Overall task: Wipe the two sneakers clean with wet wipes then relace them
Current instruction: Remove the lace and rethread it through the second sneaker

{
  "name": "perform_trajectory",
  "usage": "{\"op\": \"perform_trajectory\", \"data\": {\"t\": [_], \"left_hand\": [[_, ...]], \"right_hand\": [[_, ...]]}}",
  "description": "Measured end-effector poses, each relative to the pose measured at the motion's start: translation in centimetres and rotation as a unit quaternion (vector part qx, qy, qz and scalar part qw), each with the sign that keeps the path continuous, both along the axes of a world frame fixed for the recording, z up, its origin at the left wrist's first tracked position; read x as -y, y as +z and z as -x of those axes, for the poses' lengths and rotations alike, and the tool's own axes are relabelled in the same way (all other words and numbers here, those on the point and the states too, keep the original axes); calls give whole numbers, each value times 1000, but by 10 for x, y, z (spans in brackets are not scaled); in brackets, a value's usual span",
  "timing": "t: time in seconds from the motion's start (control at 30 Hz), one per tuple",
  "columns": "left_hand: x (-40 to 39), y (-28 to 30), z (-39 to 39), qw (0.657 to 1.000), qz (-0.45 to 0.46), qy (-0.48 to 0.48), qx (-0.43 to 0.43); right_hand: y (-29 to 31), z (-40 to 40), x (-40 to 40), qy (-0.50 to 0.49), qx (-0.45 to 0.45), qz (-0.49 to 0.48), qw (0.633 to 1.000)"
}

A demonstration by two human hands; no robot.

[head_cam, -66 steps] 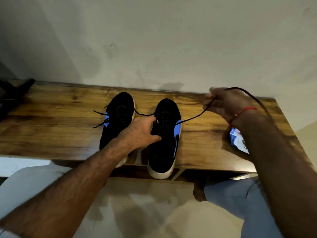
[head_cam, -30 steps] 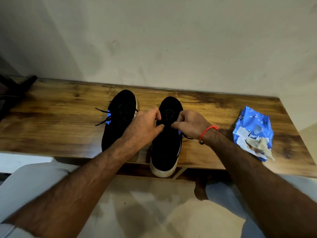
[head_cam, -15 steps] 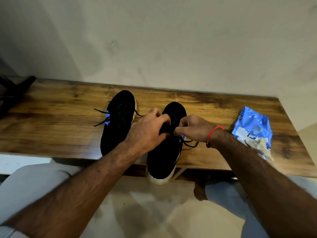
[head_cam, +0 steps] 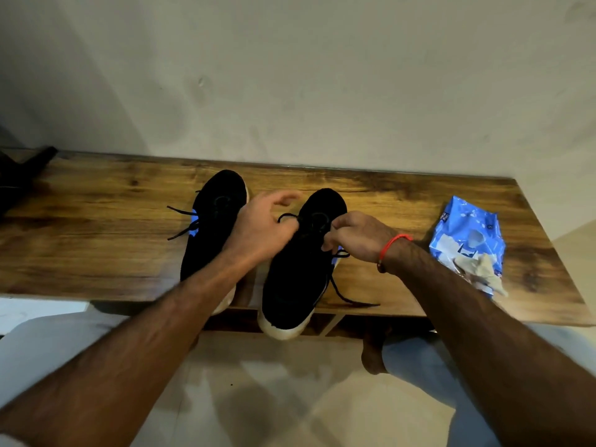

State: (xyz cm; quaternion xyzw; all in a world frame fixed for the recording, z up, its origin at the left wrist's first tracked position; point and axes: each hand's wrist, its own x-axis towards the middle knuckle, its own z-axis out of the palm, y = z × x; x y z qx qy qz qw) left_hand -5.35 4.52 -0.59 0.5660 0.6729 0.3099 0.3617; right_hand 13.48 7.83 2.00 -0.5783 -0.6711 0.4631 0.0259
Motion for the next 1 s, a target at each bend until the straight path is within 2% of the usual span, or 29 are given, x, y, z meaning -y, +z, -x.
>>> {"op": "perform_trajectory", "data": {"t": [0.03, 0.1, 0.13, 0.2, 0.3, 0.37, 0.5, 0.63, 0.73, 0.77, 0.8, 0.87, 0.9, 0.93, 1.0], "left_hand": [[2, 1, -2, 989, -40, -77, -120], [6, 0, -6, 932, -67, -175, -309], [7, -2, -8, 911, -72, -189, -360], [7, -2, -8, 892, -90, -186, -403], [3, 5, -4, 888, -92, -176, -415], [3, 7, -2, 901, -77, -153, -399], [5, 9, 5, 955, -29, -92, -282], [5, 11, 1, 968, 8, -85, -237], [-4, 15, 9, 987, 54, -18, -147], [-7, 19, 19, 987, 51, 14, -155], [-10, 21, 31, 977, 33, 44, -207], [-11, 20, 50, 933, 1, 76, -352], [-9, 18, 51, 916, -8, 62, -395], [-7, 16, 46, 913, -24, 27, -407], [1, 13, 24, 927, -50, -75, -365]], "right_hand": [[0, 2, 0, 1, 3, -4, 1000], [-1, 4, 0, -4, -3, -6, 1000], [-2, 4, 0, -8, -8, -4, 1000], [-2, 7, 1, -7, -10, -3, 1000], [-2, 9, 2, 5, -4, -4, 1000], [-2, 9, 2, 20, -1, -1, 1000], [-2, 11, 3, 41, 10, -4, 999], [-5, 12, 3, 51, 15, -11, 999], [-9, 9, 1, 54, 9, -16, 998], [-10, 8, 0, 56, 9, -21, 998], [-10, 7, 0, 57, 9, -25, 998], [-10, 8, 1, 63, 6, -30, 998], [-9, 8, 1, 67, 5, -32, 997], [-8, 9, 2, 73, 6, -34, 997], [-7, 9, 1, 79, 5, -31, 996]]}}
